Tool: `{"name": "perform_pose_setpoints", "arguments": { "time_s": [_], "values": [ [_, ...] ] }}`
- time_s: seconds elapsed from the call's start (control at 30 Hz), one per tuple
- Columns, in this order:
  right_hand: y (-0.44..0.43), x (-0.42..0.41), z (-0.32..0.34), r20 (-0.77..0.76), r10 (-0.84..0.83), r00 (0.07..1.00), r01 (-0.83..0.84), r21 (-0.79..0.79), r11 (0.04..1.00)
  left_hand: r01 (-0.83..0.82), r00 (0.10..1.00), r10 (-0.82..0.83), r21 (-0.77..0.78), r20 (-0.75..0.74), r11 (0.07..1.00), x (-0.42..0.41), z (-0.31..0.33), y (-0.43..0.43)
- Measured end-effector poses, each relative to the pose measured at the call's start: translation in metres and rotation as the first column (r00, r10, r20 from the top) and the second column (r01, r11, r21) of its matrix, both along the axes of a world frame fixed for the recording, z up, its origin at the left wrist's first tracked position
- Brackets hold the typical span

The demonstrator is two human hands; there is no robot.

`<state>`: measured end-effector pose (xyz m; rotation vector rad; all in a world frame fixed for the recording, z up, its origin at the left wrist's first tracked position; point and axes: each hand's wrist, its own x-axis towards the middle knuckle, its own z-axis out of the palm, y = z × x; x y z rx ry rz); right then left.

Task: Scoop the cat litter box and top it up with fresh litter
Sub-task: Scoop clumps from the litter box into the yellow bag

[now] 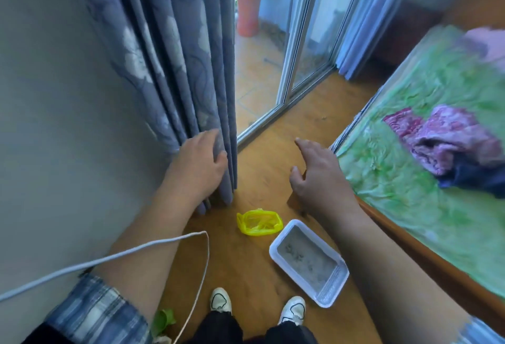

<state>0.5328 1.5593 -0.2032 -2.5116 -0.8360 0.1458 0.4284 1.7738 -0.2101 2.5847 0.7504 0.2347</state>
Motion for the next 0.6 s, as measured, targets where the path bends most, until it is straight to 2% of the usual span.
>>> {"name": "perform_pose_setpoints", "arguments": {
  "time_s": [0.2,0.3,0.43,0.6],
  "values": [
    [0.003,-0.022,0.044,0.081,-0.055,0.995,0.05,0.06,0.997,0.07,0.997,-0.075,0.128,0.035,0.989,-0.026,0.042,-0.002],
    [0.003,-0.027,0.051,0.08,-0.036,0.996,0.03,0.071,0.997,0.035,0.999,-0.039,0.137,0.025,0.99,-0.041,0.045,0.001],
    [0.008,-0.037,0.061,0.06,0.047,0.997,-0.051,0.079,0.996,-0.07,0.998,0.07,0.103,0.007,0.992,-0.076,0.044,0.004],
    [0.017,-0.047,0.077,0.075,0.266,0.961,-0.27,0.063,0.961,-0.291,0.956,0.294,0.155,0.004,0.944,-0.127,0.058,-0.011]
  ]
}}
